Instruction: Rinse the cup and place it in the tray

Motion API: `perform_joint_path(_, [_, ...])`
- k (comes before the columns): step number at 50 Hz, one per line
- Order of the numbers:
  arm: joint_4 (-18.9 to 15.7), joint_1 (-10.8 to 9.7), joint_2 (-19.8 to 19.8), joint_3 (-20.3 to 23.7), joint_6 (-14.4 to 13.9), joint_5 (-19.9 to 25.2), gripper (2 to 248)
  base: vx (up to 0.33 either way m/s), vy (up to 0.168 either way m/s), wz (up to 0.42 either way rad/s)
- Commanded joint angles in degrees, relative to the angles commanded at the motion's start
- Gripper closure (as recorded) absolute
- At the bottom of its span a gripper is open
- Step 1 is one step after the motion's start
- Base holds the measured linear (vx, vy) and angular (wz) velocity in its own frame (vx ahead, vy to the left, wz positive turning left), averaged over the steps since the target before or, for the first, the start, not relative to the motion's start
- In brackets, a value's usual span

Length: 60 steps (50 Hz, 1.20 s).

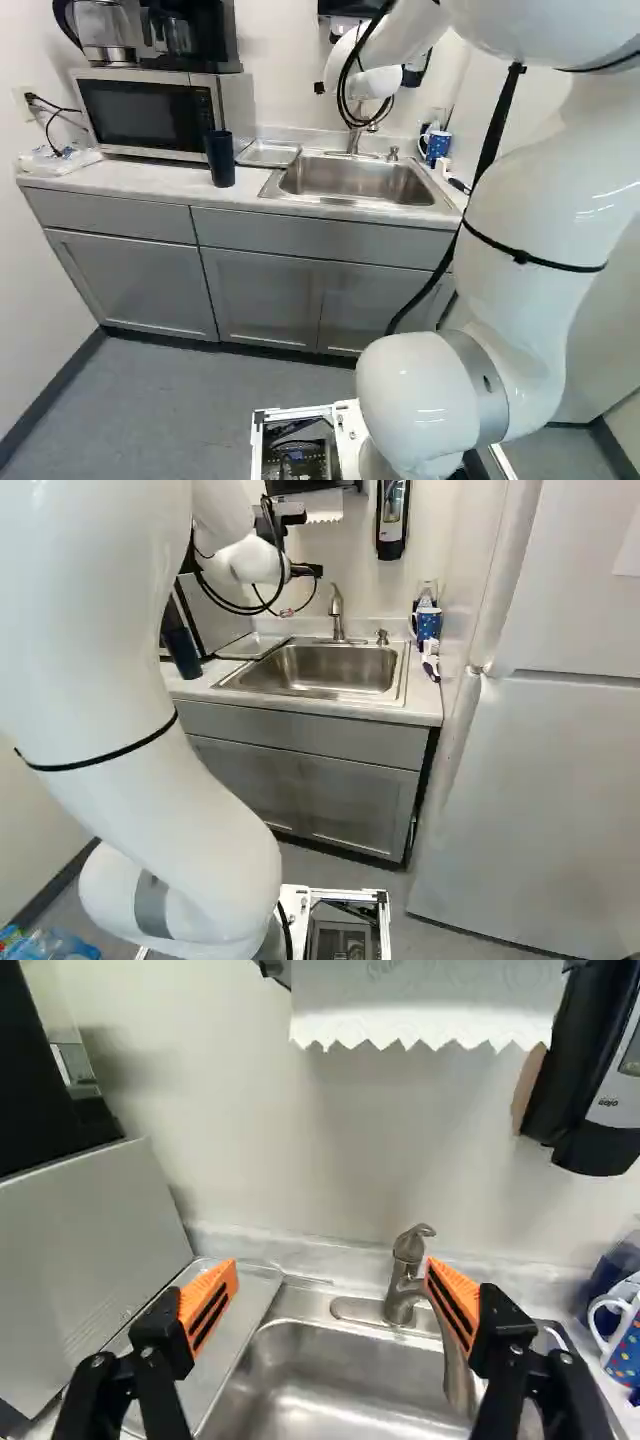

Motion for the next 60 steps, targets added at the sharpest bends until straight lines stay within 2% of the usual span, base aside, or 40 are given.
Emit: perform_joint_path(60, [2.23,-3.22,-14.36,-16.10,0.00,-10.21,3,0.000,0.000,0.000])
